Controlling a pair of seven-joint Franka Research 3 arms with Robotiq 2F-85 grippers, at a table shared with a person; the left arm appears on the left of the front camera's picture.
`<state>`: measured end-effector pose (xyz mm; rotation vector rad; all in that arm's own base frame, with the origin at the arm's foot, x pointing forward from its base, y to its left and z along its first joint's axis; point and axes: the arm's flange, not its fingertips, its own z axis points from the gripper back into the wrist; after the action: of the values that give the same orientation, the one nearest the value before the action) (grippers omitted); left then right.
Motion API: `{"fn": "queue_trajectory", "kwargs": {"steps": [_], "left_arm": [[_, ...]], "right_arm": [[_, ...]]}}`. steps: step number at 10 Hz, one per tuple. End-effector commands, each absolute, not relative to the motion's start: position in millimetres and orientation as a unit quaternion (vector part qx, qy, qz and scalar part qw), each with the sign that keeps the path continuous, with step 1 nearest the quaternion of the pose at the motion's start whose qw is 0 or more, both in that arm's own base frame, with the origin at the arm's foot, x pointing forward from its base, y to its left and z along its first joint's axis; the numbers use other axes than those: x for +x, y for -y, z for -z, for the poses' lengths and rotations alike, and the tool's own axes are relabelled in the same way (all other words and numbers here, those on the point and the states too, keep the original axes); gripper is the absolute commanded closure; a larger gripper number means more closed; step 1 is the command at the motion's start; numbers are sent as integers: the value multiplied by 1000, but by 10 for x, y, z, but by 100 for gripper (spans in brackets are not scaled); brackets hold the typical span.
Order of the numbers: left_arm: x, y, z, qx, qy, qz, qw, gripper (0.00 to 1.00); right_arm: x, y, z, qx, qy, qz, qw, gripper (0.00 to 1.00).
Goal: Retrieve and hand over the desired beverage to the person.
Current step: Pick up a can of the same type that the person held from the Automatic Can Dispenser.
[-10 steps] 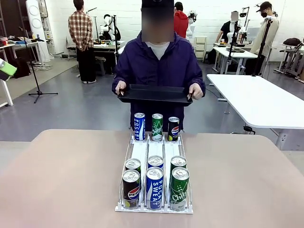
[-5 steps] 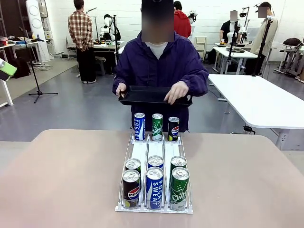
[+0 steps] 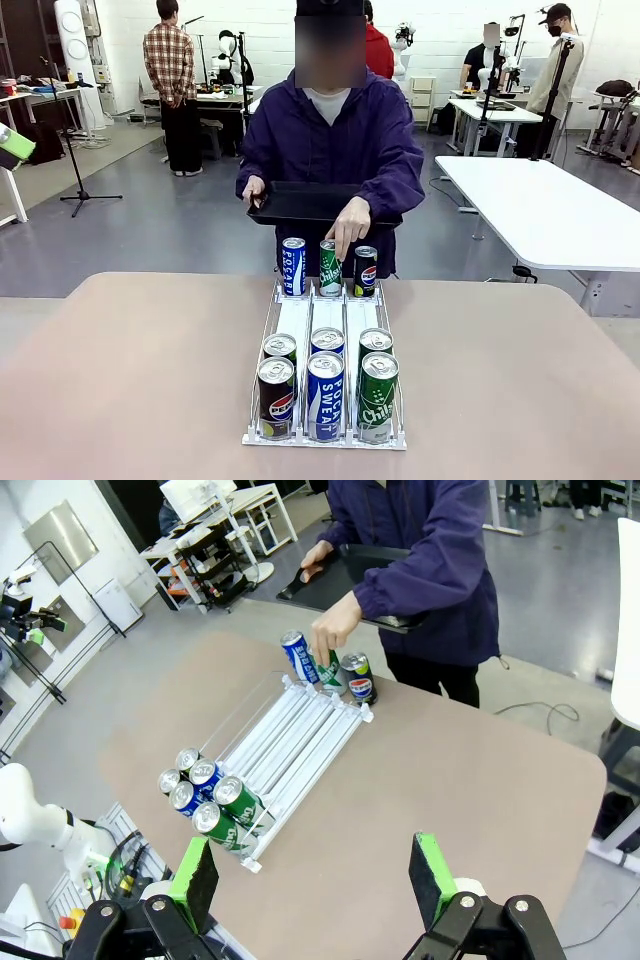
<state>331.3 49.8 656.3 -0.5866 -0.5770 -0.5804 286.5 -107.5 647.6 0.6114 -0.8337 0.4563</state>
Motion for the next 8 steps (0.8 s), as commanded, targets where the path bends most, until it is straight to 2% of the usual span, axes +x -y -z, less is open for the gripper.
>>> {"fn": "queue_trajectory", "kwargs": {"steps": [1,8], "left_arm": [[3303,-515,-6579,-282,277,284,873,0],[3303,-515,-6579,-282,277,284,873,0]], "right_arm": [[2881,1045,-6462,299,402,-221,837,0],[2881,1045,-6462,299,402,-221,837,0]]}}
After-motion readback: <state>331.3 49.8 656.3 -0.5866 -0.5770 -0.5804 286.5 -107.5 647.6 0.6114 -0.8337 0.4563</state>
